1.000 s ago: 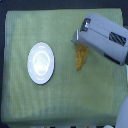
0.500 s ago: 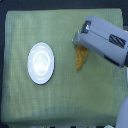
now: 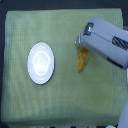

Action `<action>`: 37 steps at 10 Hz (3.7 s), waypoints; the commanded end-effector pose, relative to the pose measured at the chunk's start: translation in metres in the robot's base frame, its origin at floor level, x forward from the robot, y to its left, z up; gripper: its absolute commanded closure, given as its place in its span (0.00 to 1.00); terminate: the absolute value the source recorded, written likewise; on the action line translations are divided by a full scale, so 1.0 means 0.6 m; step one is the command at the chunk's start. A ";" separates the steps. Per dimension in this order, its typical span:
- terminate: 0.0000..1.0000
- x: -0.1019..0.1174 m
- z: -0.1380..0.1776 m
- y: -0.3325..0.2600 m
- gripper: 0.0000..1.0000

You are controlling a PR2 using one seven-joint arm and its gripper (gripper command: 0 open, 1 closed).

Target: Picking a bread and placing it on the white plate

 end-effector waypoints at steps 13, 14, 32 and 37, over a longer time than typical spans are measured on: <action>0.00 0.017 0.262 0.075 1.00; 0.00 0.011 0.269 0.103 1.00; 0.00 -0.069 0.136 0.486 1.00; 0.00 -0.069 0.134 0.490 0.00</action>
